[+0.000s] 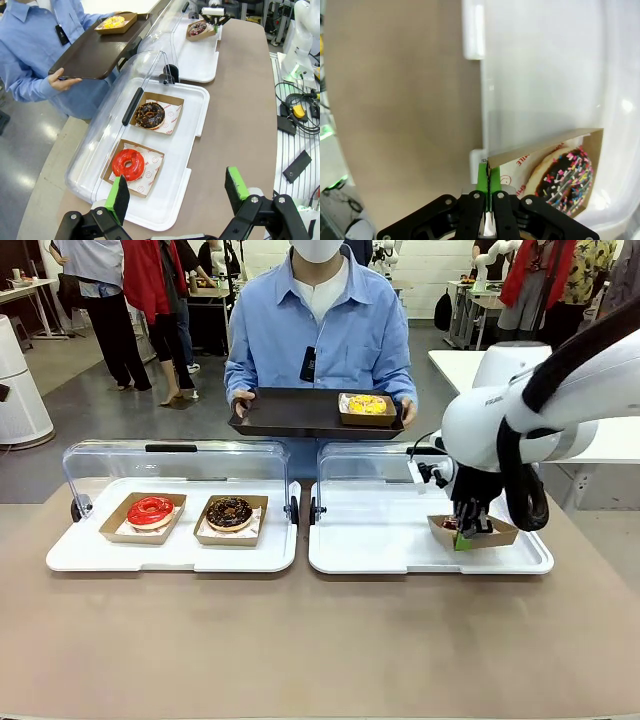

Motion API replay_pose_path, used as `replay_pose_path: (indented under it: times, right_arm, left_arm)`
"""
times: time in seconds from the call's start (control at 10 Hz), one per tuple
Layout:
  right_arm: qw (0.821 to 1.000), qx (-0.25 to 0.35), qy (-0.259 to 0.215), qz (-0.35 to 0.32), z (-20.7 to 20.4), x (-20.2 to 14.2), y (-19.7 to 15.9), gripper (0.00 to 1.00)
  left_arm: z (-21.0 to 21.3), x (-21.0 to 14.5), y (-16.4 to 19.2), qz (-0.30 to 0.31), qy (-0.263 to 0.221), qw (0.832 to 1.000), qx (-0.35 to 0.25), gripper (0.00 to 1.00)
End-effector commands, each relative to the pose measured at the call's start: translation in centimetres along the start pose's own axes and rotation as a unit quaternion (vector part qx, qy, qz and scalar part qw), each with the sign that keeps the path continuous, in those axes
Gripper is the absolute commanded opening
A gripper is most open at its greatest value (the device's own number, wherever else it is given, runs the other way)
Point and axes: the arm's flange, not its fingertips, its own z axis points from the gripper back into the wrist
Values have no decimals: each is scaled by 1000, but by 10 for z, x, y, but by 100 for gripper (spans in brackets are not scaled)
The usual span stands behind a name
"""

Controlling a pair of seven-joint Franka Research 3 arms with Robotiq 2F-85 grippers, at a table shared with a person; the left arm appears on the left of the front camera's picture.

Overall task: Provide the desired donut to the person.
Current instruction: Pick up and lift the Paper togo box containing the Donut pointed at by the person.

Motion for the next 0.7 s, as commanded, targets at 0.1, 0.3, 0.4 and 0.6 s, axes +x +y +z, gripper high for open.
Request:
replay_pose_path:
  times: [0.1,0.3,0.4,0.6]
  right_arm:
    - [1000,-2,26,-13,55,5,52,0]
    - [999,-19,42,-15,90,12,86,0]
    - [998,-27,46,-13,107,17,103,0]
    - [997,-58,44,-14,140,26,133,0]
  left_arm:
    - [1,0,-1,2,-8,1000,-1,100]
    - [1,0,-1,2,-8,1000,-1,100]
    - [1,0,-1,2,-8,1000,-1,100]
    - [1,0,-1,2,-8,1000,-1,100]
